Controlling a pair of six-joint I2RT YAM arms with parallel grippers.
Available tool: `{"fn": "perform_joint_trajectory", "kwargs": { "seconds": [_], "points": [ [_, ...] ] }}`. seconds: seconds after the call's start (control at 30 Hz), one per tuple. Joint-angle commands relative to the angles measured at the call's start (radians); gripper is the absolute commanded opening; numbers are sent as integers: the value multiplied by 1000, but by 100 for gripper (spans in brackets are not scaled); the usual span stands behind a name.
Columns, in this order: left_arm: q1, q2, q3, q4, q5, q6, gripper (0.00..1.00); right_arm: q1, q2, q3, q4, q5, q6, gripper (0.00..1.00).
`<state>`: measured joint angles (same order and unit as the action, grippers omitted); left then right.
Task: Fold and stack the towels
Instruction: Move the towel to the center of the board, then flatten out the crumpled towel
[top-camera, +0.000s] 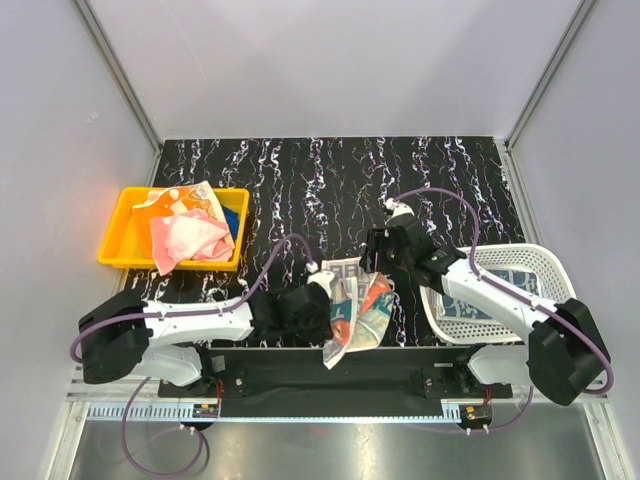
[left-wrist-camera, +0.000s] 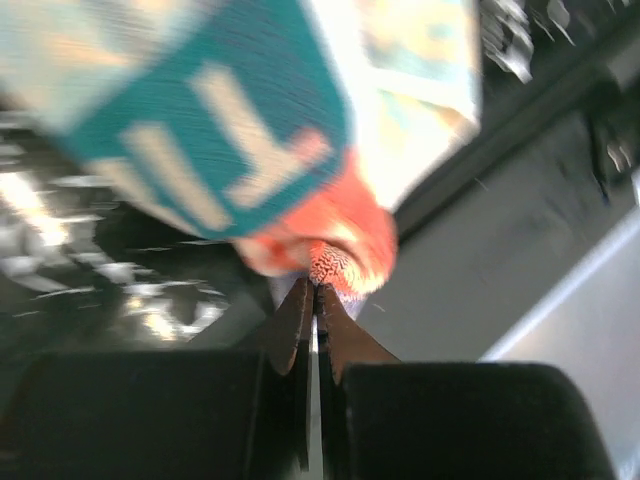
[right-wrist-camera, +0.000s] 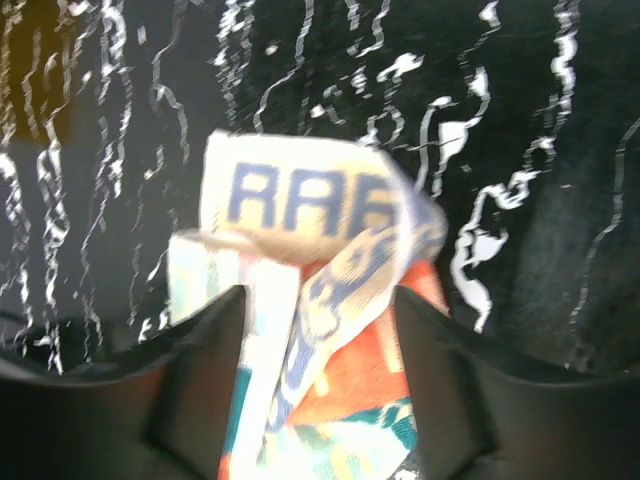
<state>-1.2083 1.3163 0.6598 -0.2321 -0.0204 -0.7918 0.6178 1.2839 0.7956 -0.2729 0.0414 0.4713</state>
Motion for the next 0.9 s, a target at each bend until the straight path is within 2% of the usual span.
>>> {"fn": "perform_joint_trajectory", "kwargs": {
  "seconds": [0.0,0.1,0.23,0.47,0.67,0.7,0.87],
  "points": [
    [76,-64,-46,-38,-121,-105,0,34,-55,-21,69,-38,15,63],
    [121,-113,-97,-24,-101,-122,0,56,-38,-1,80,-40,4,59],
    [124,-132,-117,-15,-95,-127,0,92,21,56,84,-31,-7,58],
    [125,-141,-149,-3,-87,-144,0,108,155,50,104,-37,26,57],
    [125,-149,-164,7,-85,-150,0,112,155,24,116,-40,52,62],
    [125,-150,-166,13,-84,-150,0,114,152,18,126,-82,56,63],
    [125,-140,-173,27,-81,-155,0,132,166,21,141,-107,73,56]
  ]
}}
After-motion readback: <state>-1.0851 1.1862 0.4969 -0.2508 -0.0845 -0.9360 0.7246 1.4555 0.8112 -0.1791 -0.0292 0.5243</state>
